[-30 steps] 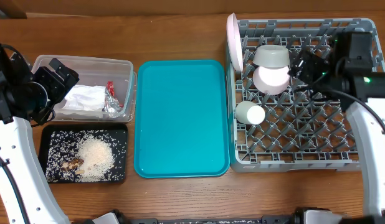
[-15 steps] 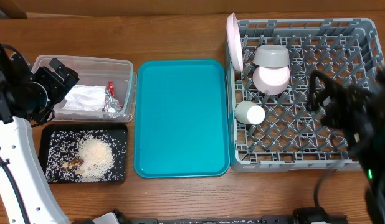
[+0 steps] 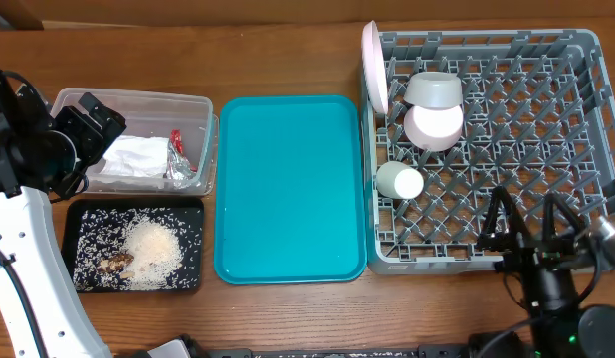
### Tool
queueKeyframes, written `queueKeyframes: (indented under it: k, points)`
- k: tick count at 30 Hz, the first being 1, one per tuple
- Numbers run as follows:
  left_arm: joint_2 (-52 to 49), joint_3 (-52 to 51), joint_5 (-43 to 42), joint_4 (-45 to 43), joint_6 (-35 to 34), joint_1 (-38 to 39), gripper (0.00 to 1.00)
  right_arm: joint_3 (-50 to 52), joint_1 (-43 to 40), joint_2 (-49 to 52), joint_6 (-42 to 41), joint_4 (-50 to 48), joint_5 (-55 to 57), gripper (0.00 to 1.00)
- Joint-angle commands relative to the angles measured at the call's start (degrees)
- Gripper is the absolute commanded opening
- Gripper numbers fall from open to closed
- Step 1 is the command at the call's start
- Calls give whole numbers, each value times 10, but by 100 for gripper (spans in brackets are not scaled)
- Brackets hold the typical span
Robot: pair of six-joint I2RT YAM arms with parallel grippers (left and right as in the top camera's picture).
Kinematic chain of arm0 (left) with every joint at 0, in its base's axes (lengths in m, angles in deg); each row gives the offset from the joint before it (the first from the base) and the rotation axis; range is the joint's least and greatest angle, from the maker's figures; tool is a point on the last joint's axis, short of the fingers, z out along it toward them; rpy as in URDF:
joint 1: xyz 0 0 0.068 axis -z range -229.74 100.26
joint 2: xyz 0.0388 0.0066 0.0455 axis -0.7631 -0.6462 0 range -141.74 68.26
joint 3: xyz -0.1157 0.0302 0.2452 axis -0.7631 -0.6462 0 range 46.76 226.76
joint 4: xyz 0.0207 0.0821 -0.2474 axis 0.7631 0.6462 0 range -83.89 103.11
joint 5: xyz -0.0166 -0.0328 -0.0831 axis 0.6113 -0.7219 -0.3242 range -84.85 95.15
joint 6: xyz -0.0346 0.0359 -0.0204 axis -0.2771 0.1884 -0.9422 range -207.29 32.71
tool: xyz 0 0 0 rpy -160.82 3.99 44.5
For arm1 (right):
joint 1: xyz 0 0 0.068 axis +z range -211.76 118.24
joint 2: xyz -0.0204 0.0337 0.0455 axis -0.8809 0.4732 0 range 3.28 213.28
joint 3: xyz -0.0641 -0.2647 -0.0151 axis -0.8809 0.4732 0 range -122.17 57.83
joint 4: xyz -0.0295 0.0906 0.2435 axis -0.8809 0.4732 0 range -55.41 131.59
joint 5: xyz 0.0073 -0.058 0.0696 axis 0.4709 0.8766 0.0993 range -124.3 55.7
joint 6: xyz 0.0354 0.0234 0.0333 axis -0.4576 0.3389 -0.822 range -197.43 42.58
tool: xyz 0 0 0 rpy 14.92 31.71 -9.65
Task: Sort waste into correct bins and load items into the dishwasher
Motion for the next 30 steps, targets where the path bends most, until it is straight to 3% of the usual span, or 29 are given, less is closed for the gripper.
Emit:
queueKeyframes:
  k: [1,5,9,14,18,30]
  points:
    - [3,11,2,0,-6,0,100,105,3,-53,1,-115,15,100]
    - [3,11,2,0,-6,0,100,218,3,-90,0,-257,14,100]
    - [3,11,2,0,-6,0,100,293,3,-107,-1,-308,12,100]
    - [3,11,2,0,-6,0,100,344,3,-107,0,-303,18,100]
    - [3,11,2,0,-6,0,100,343,3,-107,0,-201,28,100]
    - [3,11,2,0,-6,0,100,343,2,-106,0,-201,23,100]
